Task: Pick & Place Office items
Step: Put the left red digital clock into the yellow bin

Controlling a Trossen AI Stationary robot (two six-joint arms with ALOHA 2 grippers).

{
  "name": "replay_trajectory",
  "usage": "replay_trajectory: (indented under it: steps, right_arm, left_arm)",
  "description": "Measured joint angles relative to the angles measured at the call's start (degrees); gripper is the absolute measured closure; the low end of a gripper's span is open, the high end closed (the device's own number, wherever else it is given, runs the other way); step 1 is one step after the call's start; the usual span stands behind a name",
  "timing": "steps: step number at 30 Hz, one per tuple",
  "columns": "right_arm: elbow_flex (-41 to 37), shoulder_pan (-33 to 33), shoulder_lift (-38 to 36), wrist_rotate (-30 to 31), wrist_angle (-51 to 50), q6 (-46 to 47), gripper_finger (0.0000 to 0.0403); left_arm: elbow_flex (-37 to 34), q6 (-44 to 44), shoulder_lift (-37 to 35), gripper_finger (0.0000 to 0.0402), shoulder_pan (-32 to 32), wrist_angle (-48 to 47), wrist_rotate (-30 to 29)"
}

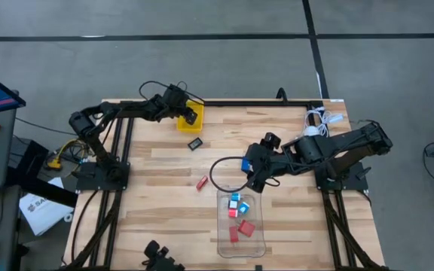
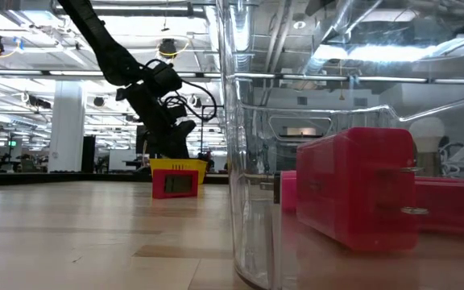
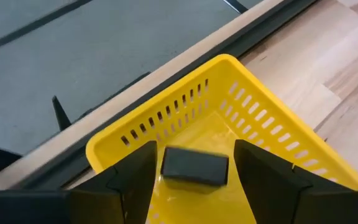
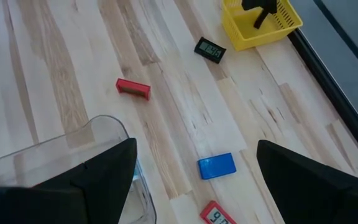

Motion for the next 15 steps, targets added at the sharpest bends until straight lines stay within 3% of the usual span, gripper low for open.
replay_trajectory:
  steps: [4, 9, 15]
  right_arm:
    - [0.00, -0.02, 0.00, -0.01, 0.65, 0.00, 0.0078]
    - [0.00, -0.31, 0.00, -0.04, 0.88, 0.00, 0.0078]
    - [0.00, -0.44, 0.00, -0.02, 0.92, -0.16, 0.0078]
  left_arm:
    - [-0.07, 3.48, -2.12, 0.0175, -0.17, 1.26, -0.02]
    - [-0.11, 6.27, -10.04, 0.0163, -0.66, 1.44, -0.17]
    - [-4.34, 8.00, -23.69, 0.0160, -4.12, -1.12, 13.78]
